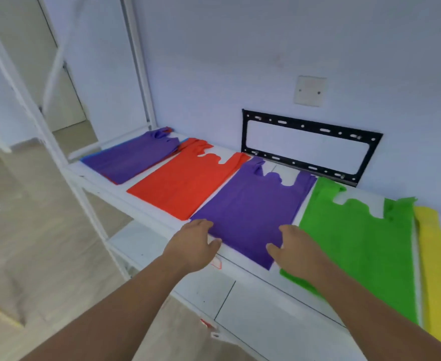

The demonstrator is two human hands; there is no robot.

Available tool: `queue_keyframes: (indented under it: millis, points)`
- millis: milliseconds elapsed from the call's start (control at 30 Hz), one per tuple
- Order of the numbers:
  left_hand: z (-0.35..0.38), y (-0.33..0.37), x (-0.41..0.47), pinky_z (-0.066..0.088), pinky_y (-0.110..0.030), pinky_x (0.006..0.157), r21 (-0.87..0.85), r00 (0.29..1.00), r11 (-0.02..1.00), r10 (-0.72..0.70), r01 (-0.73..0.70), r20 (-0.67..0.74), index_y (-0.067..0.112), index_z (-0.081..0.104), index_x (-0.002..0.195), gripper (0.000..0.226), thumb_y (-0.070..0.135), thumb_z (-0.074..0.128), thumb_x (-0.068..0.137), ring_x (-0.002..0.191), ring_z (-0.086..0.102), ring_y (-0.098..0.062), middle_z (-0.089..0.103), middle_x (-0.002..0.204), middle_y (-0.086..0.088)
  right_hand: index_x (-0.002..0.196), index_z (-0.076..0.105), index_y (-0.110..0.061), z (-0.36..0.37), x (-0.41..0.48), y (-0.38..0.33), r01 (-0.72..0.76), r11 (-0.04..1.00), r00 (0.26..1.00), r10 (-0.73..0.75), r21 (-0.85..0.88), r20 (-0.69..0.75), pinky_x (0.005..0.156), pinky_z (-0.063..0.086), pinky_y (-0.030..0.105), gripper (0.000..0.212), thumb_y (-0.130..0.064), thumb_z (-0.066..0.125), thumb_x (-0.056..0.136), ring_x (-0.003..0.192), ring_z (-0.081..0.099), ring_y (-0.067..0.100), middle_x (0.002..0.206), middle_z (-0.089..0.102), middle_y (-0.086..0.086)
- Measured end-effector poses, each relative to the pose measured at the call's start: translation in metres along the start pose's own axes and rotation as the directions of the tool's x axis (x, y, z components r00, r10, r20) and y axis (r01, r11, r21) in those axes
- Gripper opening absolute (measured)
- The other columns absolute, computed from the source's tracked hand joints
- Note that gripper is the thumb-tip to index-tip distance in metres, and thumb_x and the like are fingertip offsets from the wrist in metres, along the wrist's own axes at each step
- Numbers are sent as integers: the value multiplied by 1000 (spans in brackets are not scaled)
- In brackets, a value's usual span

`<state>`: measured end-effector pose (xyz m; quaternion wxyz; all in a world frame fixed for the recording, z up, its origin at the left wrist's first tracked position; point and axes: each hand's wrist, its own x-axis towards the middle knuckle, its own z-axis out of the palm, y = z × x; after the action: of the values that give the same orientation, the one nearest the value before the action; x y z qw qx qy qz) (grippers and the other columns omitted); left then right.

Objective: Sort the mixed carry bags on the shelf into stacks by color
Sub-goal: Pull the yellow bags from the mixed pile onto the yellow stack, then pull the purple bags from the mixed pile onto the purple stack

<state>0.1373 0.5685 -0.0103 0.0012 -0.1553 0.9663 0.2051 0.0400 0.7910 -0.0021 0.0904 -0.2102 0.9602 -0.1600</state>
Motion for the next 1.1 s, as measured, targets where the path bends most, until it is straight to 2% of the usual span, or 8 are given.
queue_keyframes:
  millis: [133, 267, 400, 767, 967, 1100]
  points:
    - [-39, -67, -7, 39, -34, 108, -34, 998, 998, -45, 44, -34, 25, 45, 143, 53, 50, 50, 96, 136, 43, -15, 46, 149, 8, 132, 49, -5, 28, 18, -86, 64, 998, 997, -65, 15, 33, 102, 44, 39, 58, -46, 56, 91, 124, 49, 29, 134, 53, 12]
    - [-65, -134, -6, 37, -37, 114, 2, 996, 997, -80, 80, -25, 25, 39, 147, 59, 53, 46, 95, 141, 37, -15, 39, 155, 7, 129, 50, -6, 53, 35, -151, 94, 996, 995, -94, 13, 45, 99, 43, 39, 53, -43, 54, 92, 123, 49, 28, 133, 54, 11]
    - [-81, -187, 1, 38, -39, 112, 25, 990, 990, -139, 139, -8, 24, 40, 148, 59, 52, 44, 96, 140, 37, -16, 39, 154, 6, 129, 50, -7, 75, 53, -197, 137, 991, 989, -135, -13, 63, 93, 45, 37, 53, -46, 52, 92, 117, 52, 27, 128, 56, 10]
    - [-120, -287, 66, 36, -37, 113, 21, 968, 968, -249, 249, -16, 24, 39, 148, 59, 51, 47, 96, 141, 37, -15, 40, 154, 6, 131, 49, -8, 107, 173, -301, 200, 979, 979, -198, -41, 51, 99, 47, 43, 57, -47, 51, 89, 120, 52, 30, 129, 56, 11]
    - [-150, -318, 121, 37, -32, 109, -21, 964, 967, -255, 254, -81, 23, 42, 146, 61, 52, 53, 93, 133, 45, -16, 42, 152, 4, 119, 54, -9, 111, 239, -352, 285, 956, 959, -283, -73, 30, 90, 51, 43, 46, -42, 50, 88, 110, 56, 29, 118, 60, 10]
    - [-151, -324, 155, 40, -34, 106, 1, 975, 976, -217, 217, -53, 24, 43, 145, 69, 60, 57, 88, 133, 44, -16, 46, 147, 4, 119, 55, -10, 114, 265, -362, 259, 964, 966, -257, -63, 34, 86, 53, 44, 40, -35, 48, 89, 107, 59, 29, 117, 61, 10]
